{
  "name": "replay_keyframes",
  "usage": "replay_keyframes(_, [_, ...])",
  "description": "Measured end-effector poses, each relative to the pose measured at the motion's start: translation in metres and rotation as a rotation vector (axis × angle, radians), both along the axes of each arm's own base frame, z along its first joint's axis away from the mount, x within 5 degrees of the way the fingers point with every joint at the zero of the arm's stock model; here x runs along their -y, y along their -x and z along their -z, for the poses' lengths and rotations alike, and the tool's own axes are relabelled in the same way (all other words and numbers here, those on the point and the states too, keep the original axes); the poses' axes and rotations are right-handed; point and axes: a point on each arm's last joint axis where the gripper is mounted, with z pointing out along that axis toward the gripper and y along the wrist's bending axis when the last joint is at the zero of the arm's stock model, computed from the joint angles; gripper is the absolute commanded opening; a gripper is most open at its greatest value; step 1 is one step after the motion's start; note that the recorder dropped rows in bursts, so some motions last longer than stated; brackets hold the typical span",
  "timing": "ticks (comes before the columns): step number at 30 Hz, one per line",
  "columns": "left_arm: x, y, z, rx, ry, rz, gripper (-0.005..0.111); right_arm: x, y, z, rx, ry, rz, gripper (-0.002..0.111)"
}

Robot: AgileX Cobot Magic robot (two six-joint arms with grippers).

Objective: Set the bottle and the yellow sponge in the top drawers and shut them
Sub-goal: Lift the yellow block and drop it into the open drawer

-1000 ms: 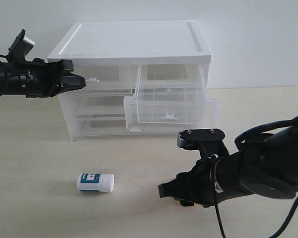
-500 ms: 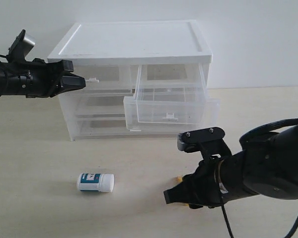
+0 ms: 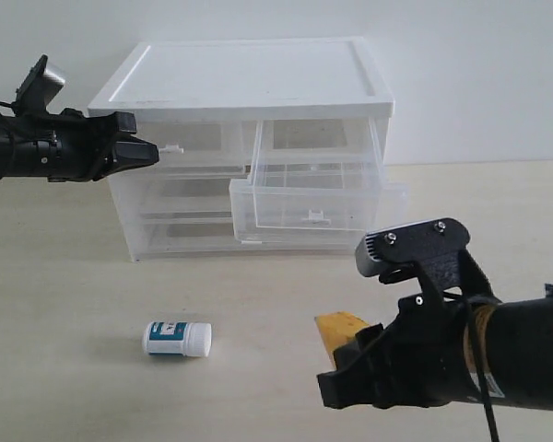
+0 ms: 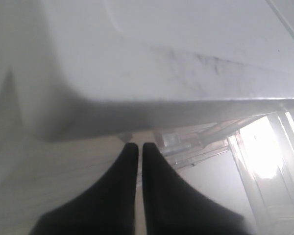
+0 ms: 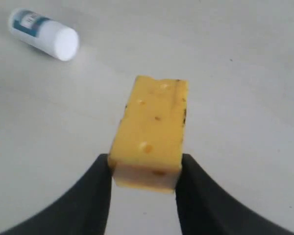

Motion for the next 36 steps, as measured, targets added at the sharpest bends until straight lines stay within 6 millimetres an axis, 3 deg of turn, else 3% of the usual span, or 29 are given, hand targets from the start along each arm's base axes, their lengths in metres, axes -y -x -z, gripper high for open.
replay_keyframes(9, [0.000, 0.000, 0.000, 0.000, 0.000, 0.000, 0.004, -0.004, 0.015, -0.058, 0.159, -0.169, -0.051, 0.000])
replay_keyframes(16, [0.000, 0.000, 0.000, 0.002, -0.001, 0.001, 0.004, -0.017, -0.004, -0.116, 0.296, -0.202, -0.035, 0.000])
replay_keyframes(20, [0.000, 0.000, -0.001, 0.001, 0.001, 0.002, 0.004, -0.023, -0.025, -0.136, 0.339, -0.184, 0.003, 0.000])
replay_keyframes(25, [0.000, 0.000, -0.001, 0.001, 0.001, 0.002, 0.004, -0.024, -0.058, -0.131, 0.331, -0.146, 0.074, 0.000])
replay_keyframes(31, [0.000, 0.000, -0.001, 0.001, 0.001, 0.002, 0.004, -0.021, -0.097, -0.109, 0.297, -0.112, 0.135, 0.002])
replay_keyframes(33, [0.000, 0.000, -0.001, 0.001, 0.001, 0.002, 0.004, -0.023, -0.104, -0.102, 0.287, -0.106, 0.140, 0.013])
replay_keyframes(36, [0.000, 0.000, -0.001, 0.001, 0.001, 0.002, 0.004, -0.026, -0.109, -0.095, 0.276, -0.105, 0.133, 0.042])
